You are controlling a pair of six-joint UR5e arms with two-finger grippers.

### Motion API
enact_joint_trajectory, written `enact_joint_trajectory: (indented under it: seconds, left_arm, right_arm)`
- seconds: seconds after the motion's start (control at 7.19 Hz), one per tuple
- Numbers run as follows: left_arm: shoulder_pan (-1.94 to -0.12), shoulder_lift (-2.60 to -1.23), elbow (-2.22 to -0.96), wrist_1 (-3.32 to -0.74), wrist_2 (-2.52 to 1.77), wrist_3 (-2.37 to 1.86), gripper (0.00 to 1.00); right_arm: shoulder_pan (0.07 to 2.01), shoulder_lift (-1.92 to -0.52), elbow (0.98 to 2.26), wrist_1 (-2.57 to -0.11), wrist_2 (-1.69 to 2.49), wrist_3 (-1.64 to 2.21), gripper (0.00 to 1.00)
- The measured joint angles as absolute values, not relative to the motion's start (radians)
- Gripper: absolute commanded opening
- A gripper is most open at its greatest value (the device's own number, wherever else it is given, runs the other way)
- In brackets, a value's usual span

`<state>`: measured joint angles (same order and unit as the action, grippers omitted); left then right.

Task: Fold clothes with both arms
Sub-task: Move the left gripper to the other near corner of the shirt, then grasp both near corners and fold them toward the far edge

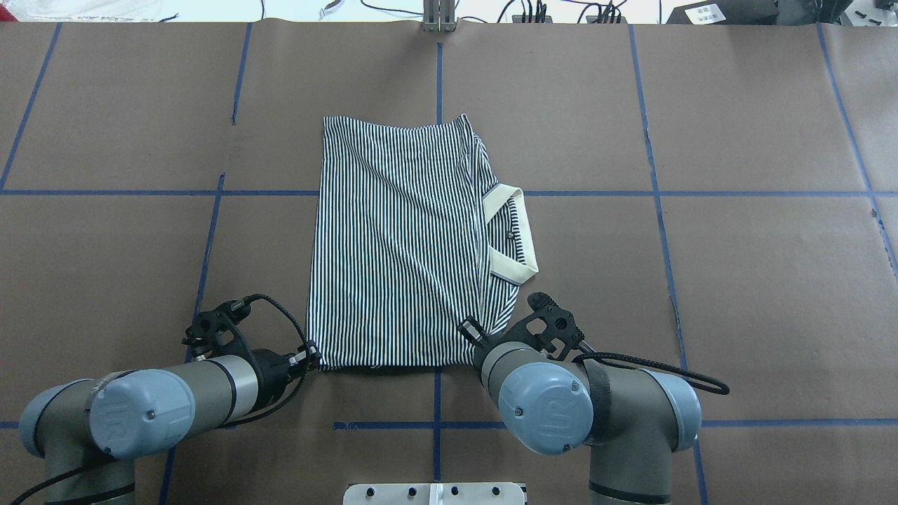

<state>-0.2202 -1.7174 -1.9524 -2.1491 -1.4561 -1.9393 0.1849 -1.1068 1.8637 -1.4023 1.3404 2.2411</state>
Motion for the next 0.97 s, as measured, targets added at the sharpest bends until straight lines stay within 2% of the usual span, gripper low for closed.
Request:
enact_joint_trajectory:
  seconds: [0.28,0.56,0.83,0.97]
  left_arm:
    - [-0.211,-1.714,-2.043,-2.099,-1.460,-1.955,0.00]
    - [-0.176,-1.728,-2.218,-1.917,-1.462,-1.991,0.00]
    - [-0.177,-1.815,-2.305,-1.720,-1.467,-2.005,0.00]
    - [-0.208,-1.861,-2.310,-1.651,-1.468,-1.993,0.00]
  right_arm:
    - [0.176,-1.151,1.936,-1.403,1.340,2.243,0.00]
    - [0.144,-1.238,2.093,-1.433,1.341,2.265,0.00]
    - [0.152,-1.228,2.208,-1.566,1.345,2.288,0.00]
    - [0.197,-1.197,2.198,-1.594,1.351,2.278,0.00]
